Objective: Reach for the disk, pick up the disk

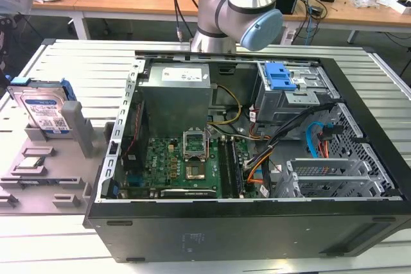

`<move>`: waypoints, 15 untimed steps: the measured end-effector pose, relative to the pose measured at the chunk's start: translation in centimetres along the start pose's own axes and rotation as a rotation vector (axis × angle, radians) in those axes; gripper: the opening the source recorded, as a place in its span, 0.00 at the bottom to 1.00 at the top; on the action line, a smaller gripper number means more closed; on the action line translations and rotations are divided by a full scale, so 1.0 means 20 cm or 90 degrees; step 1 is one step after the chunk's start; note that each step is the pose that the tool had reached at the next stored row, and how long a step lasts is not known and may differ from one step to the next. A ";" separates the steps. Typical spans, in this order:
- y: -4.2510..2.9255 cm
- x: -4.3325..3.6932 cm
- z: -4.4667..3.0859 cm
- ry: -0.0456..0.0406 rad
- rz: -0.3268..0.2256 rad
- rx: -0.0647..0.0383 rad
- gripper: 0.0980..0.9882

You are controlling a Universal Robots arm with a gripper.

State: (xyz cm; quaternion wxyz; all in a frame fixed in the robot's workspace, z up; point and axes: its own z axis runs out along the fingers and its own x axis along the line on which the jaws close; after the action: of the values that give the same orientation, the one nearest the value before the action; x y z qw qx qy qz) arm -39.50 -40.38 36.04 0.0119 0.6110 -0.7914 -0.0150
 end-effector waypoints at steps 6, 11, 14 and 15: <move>0.000 0.000 0.000 0.0024 -0.062 0.000 0.01; 0.000 0.000 0.000 0.0039 -0.102 0.000 0.01; 0.000 0.000 0.000 0.0040 -0.103 0.000 0.01; 0.000 0.000 0.000 0.0039 -0.103 0.000 0.01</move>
State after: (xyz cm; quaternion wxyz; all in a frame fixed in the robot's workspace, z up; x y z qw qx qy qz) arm -39.50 -40.38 36.04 0.0131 0.6729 -0.7395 -0.0140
